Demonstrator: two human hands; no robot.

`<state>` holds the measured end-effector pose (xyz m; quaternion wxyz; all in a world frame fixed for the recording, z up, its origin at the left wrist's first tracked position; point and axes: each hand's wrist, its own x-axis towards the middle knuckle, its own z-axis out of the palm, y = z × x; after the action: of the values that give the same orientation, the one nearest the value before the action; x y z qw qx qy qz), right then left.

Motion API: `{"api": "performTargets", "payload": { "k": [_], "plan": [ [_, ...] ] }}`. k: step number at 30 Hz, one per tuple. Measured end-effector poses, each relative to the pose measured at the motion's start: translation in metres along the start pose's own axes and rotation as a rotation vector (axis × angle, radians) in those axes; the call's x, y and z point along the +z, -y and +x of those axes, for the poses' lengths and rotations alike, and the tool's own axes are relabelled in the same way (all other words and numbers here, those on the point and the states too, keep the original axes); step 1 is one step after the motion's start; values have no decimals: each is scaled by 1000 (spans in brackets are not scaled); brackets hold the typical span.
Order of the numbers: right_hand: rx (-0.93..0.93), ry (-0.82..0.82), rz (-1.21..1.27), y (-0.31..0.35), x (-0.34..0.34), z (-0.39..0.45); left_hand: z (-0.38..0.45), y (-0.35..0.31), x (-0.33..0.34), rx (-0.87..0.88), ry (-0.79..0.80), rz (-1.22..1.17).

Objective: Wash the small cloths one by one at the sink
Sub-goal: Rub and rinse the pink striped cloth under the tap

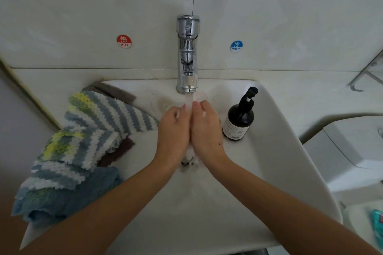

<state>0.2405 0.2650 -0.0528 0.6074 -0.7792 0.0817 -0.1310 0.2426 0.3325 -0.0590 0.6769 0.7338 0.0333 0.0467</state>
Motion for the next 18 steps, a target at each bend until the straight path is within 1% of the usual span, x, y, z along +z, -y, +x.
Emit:
{"api": "performTargets", "payload": {
  "k": [1, 3, 5, 7, 9, 12, 13, 15, 18],
  "plan": [
    [16, 0, 30, 2, -3, -1, 2, 0, 1, -60, 31, -26],
    [-61, -6, 25, 3, -6, -2, 5, -2, 0, -110, 108, -6],
    [-136, 6, 37, 0, -6, -1, 6, -6, -3, -98, 170, 35],
    [-151, 40, 38, -4, -4, 0, 6, -7, -5, -113, 207, 63],
    [-103, 99, 61, -6, -5, 0, 8, -1, -2, -125, 197, 69],
    [-14, 172, 110, -5, -6, 1, 10, 1, 1, -167, 119, -74],
    [-4, 187, 118, -6, -5, 1, 10, -1, 1, -151, 80, -89],
    [-19, 204, 49, -8, -3, 0, 10, -4, -5, -90, 1, -108],
    [-30, 227, -16, -9, 2, -4, 5, -7, -10, -2, -32, -113]
  ]
}}
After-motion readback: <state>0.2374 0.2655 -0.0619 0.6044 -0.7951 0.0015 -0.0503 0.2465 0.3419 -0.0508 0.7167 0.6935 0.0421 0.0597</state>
